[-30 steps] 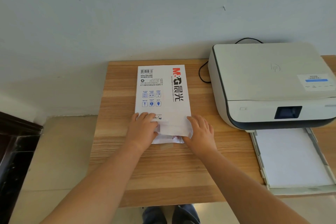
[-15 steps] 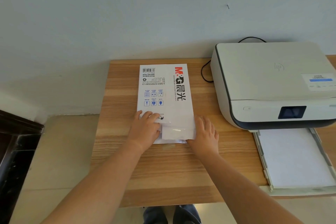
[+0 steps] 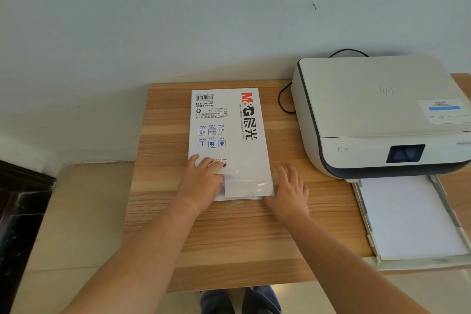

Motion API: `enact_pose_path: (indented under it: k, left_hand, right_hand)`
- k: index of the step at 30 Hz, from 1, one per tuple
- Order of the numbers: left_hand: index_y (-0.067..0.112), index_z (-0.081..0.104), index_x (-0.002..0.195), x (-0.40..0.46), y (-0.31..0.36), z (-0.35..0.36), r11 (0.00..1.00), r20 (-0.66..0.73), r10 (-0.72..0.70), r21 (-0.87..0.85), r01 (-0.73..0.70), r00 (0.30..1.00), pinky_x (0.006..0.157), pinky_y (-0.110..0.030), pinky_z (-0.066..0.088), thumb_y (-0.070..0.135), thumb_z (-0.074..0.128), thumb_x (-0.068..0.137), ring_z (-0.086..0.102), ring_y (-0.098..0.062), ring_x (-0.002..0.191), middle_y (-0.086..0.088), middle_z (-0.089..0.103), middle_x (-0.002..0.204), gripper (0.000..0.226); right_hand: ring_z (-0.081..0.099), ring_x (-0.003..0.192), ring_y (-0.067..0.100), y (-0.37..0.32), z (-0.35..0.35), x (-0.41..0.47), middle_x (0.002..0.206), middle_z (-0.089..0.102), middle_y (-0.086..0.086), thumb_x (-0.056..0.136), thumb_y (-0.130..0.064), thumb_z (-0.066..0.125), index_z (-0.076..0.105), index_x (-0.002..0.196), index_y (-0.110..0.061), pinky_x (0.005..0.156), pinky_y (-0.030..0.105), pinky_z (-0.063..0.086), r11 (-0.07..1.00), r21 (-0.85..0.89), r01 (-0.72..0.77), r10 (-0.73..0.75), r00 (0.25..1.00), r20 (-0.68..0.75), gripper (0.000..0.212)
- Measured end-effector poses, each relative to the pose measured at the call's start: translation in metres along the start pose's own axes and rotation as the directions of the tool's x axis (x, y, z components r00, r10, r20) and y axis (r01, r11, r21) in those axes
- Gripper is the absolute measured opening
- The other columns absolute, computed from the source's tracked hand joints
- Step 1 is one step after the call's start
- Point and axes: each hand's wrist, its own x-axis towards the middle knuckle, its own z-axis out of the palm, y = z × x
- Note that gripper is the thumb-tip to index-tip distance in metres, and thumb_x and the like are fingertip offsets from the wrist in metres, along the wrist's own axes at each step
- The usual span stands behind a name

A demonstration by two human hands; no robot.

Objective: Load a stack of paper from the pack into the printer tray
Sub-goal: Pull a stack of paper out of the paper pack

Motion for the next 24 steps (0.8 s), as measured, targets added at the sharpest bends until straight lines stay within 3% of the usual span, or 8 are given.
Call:
enact_pose_path:
  k: [6,16,24]
  left_hand:
    - [0.03,0.074,0.062,0.0,-0.002,-0.005,0.998,0.006,-0.014,-0.063,0.014,1.0,0.094,-0.052,0.043,0.021,0.083,0.063,0.063,-0.019,0.094,0.007,0.07,0.104,0.013]
    - [0.028,0.074,0.06,0.003,-0.006,-0.006,0.999,0.022,0.024,-0.037,-0.023,0.999,0.096,-0.047,0.039,0.023,0.08,0.068,0.061,-0.017,0.097,0.009,0.07,0.106,0.011]
    - [0.028,0.075,0.065,0.007,-0.009,-0.008,0.997,0.03,0.068,-0.035,-0.067,0.997,0.093,-0.05,0.044,0.023,0.081,0.068,0.061,-0.017,0.098,0.01,0.069,0.106,0.008]
  right_hand:
    - [0.018,0.141,0.025,-0.004,-0.005,0.0,0.151,0.024,0.002,0.076,-0.051,0.064,0.028,0.14,-0.03,0.113,0.049,0.019,0.994,0.067,0.09,-0.087,0.995,-0.044,0.076]
    - [0.02,0.14,0.022,-0.009,-0.008,0.006,0.149,0.03,-0.001,0.075,-0.061,0.063,0.034,0.137,-0.03,0.114,0.046,0.017,0.993,0.103,0.062,-0.057,0.997,-0.044,0.076]
    - [0.021,0.139,0.022,-0.007,-0.005,0.007,0.148,0.031,-0.001,0.075,-0.059,0.063,0.036,0.136,-0.029,0.113,0.047,0.018,0.992,0.112,0.064,-0.059,0.997,-0.052,0.073]
